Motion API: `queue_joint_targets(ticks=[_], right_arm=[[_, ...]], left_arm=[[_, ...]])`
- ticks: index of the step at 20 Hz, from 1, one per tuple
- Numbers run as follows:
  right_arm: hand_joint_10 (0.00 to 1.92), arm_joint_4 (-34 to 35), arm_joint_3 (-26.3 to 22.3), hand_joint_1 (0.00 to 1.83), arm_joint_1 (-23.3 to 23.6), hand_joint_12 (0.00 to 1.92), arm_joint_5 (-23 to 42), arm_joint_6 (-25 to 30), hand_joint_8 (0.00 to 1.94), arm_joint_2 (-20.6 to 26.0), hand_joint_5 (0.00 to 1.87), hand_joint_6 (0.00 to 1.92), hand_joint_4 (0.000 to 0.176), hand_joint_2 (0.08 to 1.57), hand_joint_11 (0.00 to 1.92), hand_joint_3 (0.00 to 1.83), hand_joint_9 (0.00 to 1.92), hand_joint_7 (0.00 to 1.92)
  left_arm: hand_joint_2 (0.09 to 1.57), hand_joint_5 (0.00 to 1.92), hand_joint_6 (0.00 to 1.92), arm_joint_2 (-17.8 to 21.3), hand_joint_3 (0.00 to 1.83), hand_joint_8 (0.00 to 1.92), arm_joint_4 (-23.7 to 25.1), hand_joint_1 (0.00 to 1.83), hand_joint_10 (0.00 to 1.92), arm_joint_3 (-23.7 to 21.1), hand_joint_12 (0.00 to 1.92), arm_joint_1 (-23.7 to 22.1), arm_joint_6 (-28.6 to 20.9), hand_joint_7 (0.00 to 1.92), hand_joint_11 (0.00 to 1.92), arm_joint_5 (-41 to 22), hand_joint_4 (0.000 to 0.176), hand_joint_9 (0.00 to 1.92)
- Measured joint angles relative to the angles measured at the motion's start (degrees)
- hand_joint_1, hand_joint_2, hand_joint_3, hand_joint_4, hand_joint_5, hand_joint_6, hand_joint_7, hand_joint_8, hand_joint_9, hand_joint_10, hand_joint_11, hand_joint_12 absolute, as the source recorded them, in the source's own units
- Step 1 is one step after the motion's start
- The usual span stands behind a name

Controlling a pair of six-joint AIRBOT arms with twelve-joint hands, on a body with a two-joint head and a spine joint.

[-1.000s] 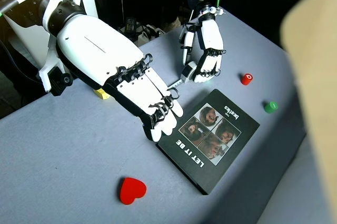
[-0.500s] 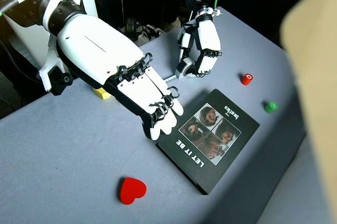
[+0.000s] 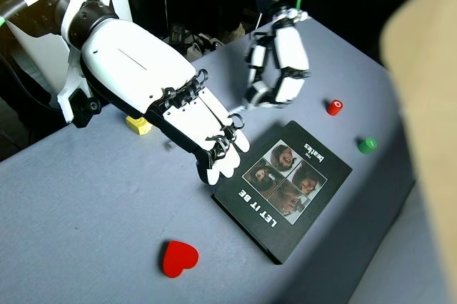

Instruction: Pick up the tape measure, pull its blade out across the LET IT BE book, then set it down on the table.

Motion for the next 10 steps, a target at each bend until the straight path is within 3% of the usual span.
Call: queue_joint_targets(ticks=[2,3,4,5,6,10], right_arm=[[0.00,0.39,0.24,0.68,0.90,0.93,0.63,-1.05,0.01,-0.20,0.28,0.01,0.000,1.14,0.00,0.00,0.32,0.34],[0.01,0.81,0.90,0.82,2.25,1.02,1.49,-1.05,0.01,-0.52,0.43,0.02,0.000,1.11,0.01,0.00,0.39,0.44],[0.01,2.60,1.97,0.82,3.85,1.02,2.03,-1.05,0.01,-1.05,0.43,0.02,0.000,1.11,0.01,0.00,0.39,0.44],[0.02,6.91,3.89,0.90,6.25,1.06,2.25,-1.20,0.01,-2.29,0.52,0.01,0.000,1.12,0.09,0.00,0.51,0.56],[0.02,10.40,5.64,0.94,7.78,1.05,2.25,-1.99,0.01,-3.34,0.59,0.01,0.000,1.09,0.14,0.00,0.58,0.64],[0.02,17.40,10.21,0.98,11.54,1.07,2.82,-2.64,0.01,-5.84,0.71,0.01,0.000,1.07,0.30,0.00,0.70,0.73]], left_arm=[[1.18,0.75,1.13,1.38,0.00,1.21,-1.90,1.36,1.34,-0.81,1.21,-3.69,2.34,0.82,0.84,3.61,0.000,0.91],[1.18,0.75,1.13,2.27,0.00,1.20,-3.93,1.36,1.34,-1.42,1.21,-6.80,4.42,0.81,0.86,6.51,0.000,0.91],[1.18,0.75,1.13,2.67,0.00,1.20,-5.16,1.36,1.34,-1.42,1.21,-9.01,5.35,0.81,0.86,8.55,0.000,0.91],[1.16,0.77,1.07,2.93,0.00,1.17,-7.63,1.46,1.25,-1.42,1.50,-12.26,7.54,0.79,0.85,10.99,0.000,0.89],[1.15,0.78,1.06,3.10,0.00,1.16,-9.44,1.48,1.24,-1.20,1.56,-14.99,9.44,0.78,0.84,13.03,0.000,0.89],[1.15,0.77,1.04,2.51,0.00,1.15,-16.92,1.48,1.24,2.78,1.59,-26.29,18.27,0.79,0.82,22.08,0.000,0.89]])
